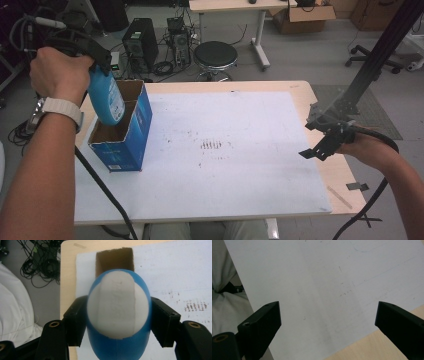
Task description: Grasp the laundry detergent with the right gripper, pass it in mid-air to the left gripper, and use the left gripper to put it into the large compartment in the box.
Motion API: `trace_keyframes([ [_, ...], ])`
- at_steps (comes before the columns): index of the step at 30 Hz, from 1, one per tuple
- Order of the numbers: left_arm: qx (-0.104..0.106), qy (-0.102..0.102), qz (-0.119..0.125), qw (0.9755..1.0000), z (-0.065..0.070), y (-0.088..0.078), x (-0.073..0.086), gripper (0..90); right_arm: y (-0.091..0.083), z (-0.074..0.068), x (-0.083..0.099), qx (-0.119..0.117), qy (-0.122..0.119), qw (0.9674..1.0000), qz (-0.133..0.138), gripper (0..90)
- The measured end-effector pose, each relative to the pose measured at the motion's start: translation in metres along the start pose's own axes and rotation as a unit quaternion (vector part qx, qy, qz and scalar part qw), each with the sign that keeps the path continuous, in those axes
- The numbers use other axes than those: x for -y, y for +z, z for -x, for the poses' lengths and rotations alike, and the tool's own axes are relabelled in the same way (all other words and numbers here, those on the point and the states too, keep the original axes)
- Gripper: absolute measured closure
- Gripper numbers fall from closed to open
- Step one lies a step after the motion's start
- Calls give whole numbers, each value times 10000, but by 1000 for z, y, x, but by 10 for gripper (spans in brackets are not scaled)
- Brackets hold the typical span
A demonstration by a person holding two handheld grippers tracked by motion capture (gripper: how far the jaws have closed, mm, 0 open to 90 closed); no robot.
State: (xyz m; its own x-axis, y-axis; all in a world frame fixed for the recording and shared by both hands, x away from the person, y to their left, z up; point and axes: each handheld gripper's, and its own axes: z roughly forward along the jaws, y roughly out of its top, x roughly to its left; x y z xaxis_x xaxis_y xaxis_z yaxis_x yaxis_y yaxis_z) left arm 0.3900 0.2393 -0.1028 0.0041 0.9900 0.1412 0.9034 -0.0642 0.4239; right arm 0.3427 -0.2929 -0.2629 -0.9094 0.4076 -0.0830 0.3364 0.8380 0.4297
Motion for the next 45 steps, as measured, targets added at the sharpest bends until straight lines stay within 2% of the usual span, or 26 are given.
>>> trace_keyframes([
  [5, 0, 62, -53, 10000, 0, 18, 5, 382, 2, 1, 0, -5, 13, 10000, -28, 64],
  [6, -9, 139, -83, 9999, 0, 22, 6, 381, 2, 1, 0, -11, 18, 10000, -37, 64],
  [12, 13, 128, -89, 9999, 3, 45, 13, 382, 4, 1, -1, -16, 24, 10000, -72, 64],
  [14, 4, 199, -62, 9998, 3, 51, 15, 382, 4, 1, 0, -25, 26, 10000, -81, 64],
  [27, -5, 292, -89, 9995, 13, 98, 31, 382, 7, 1, 6, -32, 103, 9999, -107, 64],
  [35, 15, 328, -163, 9993, 15, 118, 40, 382, 7, 0, 8, -42, 129, 9998, -123, 65],
  [45, -7, 374, -234, 9990, 13, 135, 48, 383, 10, 1, 8, -53, 159, 9997, -151, 65],
])
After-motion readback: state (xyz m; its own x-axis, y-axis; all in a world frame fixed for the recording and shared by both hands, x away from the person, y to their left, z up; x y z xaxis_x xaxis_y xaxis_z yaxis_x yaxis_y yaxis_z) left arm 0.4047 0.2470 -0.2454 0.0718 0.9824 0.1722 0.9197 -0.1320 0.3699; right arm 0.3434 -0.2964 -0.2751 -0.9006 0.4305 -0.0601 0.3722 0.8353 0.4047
